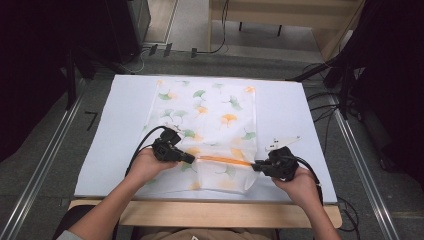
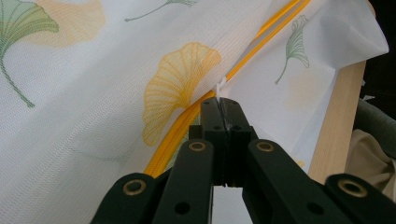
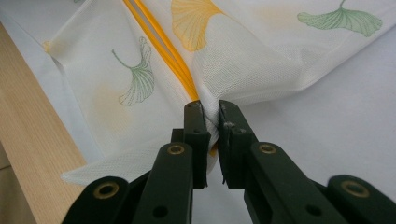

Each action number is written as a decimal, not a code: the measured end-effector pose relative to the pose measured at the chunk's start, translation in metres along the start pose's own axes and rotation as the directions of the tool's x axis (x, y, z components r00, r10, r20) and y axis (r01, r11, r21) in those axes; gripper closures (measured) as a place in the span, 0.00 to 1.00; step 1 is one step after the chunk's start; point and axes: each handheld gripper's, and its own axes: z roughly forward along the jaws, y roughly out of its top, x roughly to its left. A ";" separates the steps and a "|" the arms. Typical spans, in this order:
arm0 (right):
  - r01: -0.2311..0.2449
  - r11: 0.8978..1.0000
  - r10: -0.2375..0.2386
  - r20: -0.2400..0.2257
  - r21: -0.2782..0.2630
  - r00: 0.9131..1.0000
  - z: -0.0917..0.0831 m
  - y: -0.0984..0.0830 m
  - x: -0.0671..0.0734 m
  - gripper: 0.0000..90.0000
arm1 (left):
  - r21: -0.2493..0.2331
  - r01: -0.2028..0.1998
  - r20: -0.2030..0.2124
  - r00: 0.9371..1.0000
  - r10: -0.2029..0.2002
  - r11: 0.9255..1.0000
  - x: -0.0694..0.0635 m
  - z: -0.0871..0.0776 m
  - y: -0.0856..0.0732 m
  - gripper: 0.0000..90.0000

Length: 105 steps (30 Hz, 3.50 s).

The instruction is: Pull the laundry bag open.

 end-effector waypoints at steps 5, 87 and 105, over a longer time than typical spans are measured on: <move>-0.003 1.000 0.003 -0.002 -0.007 1.000 -0.001 -0.001 -0.001 0.94 | 0.010 0.002 0.004 1.000 -0.002 1.000 0.001 0.003 0.000 1.00; -0.026 0.999 0.026 -0.014 0.027 1.000 0.000 -0.003 -0.006 0.95 | 0.002 0.102 -0.060 0.993 -0.102 0.995 0.039 -0.057 -0.056 1.00; -0.034 0.999 0.035 -0.010 0.040 0.999 0.001 -0.003 -0.008 0.95 | -0.002 0.106 -0.057 0.993 -0.106 0.994 0.039 -0.055 -0.055 1.00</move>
